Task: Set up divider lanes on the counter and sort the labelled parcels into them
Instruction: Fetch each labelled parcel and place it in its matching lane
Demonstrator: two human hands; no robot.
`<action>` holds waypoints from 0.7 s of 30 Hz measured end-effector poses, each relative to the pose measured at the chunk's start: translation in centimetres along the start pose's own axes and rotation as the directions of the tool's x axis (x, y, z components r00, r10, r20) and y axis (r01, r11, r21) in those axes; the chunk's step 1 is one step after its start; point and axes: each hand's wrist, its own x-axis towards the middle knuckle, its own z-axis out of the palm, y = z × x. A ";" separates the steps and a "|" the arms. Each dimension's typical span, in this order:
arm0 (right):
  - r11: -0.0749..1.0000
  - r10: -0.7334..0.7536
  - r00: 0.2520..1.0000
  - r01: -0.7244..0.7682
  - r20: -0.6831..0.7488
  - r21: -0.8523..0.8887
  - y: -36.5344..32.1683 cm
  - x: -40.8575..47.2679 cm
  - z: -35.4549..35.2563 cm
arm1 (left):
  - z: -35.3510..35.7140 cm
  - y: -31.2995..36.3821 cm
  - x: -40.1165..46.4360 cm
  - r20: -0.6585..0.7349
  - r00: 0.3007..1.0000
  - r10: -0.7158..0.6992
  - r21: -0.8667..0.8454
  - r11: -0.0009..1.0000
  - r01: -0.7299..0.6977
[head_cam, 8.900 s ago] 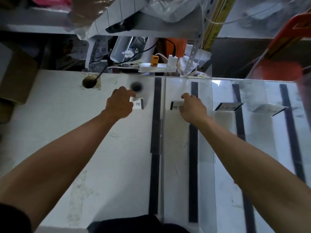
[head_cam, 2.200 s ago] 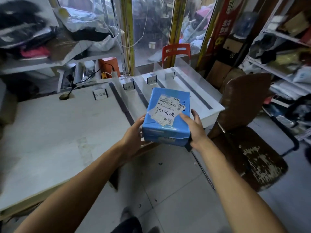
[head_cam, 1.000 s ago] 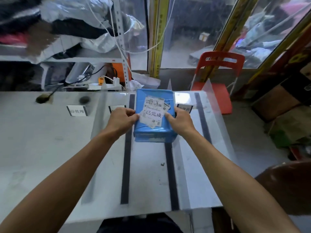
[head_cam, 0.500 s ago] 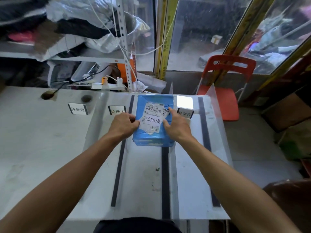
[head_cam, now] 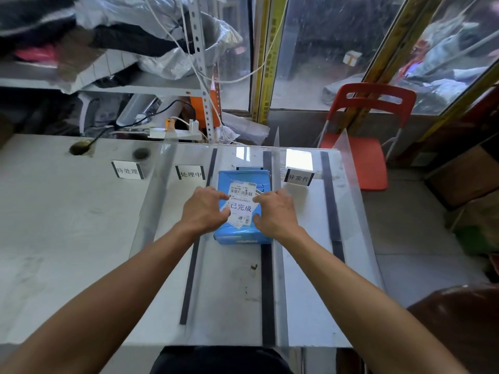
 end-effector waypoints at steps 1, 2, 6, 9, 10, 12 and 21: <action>1.000 -0.010 1.000 0.010 0.014 -0.019 -0.2 -0.1 0.1 | 0.1 0.0 -0.2 -0.003 1.000 0.006 0.021 1.000 -0.005; 0.999 -0.020 1.000 0.021 0.024 -0.029 -0.4 -0.2 0.3 | 0.3 0.0 -0.3 -0.008 1.000 0.008 0.027 1.000 -0.007; 0.995 -0.032 0.998 0.037 -0.053 0.098 -1.7 -0.7 0.5 | 0.1 -0.4 -1.2 -0.046 0.999 0.006 -0.104 0.995 -0.011; 0.972 -0.030 0.988 0.064 -0.149 0.228 -4.3 0.0 -0.3 | -1.5 -1.7 -2.1 -0.114 0.992 -0.055 -0.259 0.966 0.024; 0.964 -0.043 0.987 0.081 -0.153 0.255 -5.5 0.4 -0.8 | -2.3 -2.5 -2.6 -0.137 0.987 -0.081 -0.297 0.954 0.037; 0.945 -0.092 0.985 0.133 -0.147 0.299 -8.6 1.2 -2.0 | -4.4 -4.5 -3.9 -0.167 0.977 -0.131 -0.338 0.939 0.069; 0.750 -0.633 0.773 0.597 -0.047 -0.284 -33.3 -0.1 -0.9 | -17.8 -20.7 -16.6 -0.443 0.837 -0.321 0.125 0.903 0.412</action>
